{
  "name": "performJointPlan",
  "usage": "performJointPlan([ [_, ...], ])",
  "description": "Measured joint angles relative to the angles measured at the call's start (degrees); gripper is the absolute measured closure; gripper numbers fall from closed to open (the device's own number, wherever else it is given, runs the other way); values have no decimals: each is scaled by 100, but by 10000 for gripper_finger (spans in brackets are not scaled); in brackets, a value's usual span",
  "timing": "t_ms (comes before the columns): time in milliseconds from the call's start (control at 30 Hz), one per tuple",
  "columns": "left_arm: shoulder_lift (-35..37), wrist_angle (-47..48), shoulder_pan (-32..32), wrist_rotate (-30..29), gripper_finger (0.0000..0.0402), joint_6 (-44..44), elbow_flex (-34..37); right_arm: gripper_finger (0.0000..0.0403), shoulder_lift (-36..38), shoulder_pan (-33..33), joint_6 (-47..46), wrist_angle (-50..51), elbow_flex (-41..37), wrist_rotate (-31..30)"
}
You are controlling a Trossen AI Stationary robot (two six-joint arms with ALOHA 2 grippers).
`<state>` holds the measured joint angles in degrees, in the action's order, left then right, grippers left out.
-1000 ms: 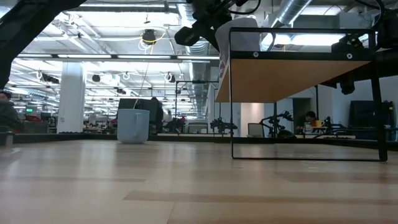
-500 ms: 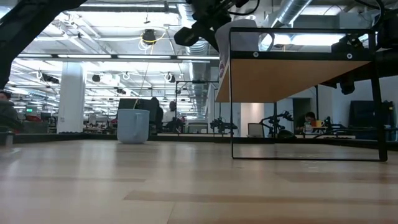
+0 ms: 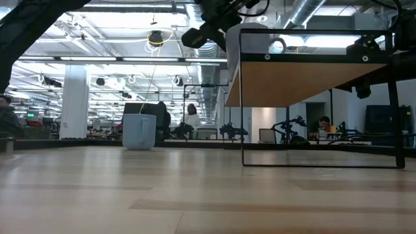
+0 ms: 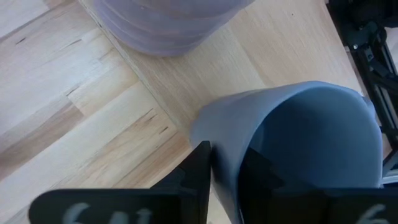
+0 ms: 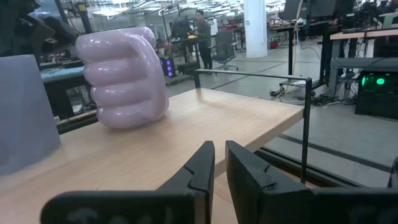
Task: Stack small to large cups/mugs on shelf
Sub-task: Put the blue mug on the shelf
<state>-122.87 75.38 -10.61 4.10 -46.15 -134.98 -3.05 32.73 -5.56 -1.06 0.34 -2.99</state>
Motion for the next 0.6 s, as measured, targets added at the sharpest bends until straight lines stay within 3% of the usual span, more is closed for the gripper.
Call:
performJointPlan([
  [600, 0, -293, 0, -1, 346, -364, 2, 339, 0, 0, 0, 0, 0, 1],
])
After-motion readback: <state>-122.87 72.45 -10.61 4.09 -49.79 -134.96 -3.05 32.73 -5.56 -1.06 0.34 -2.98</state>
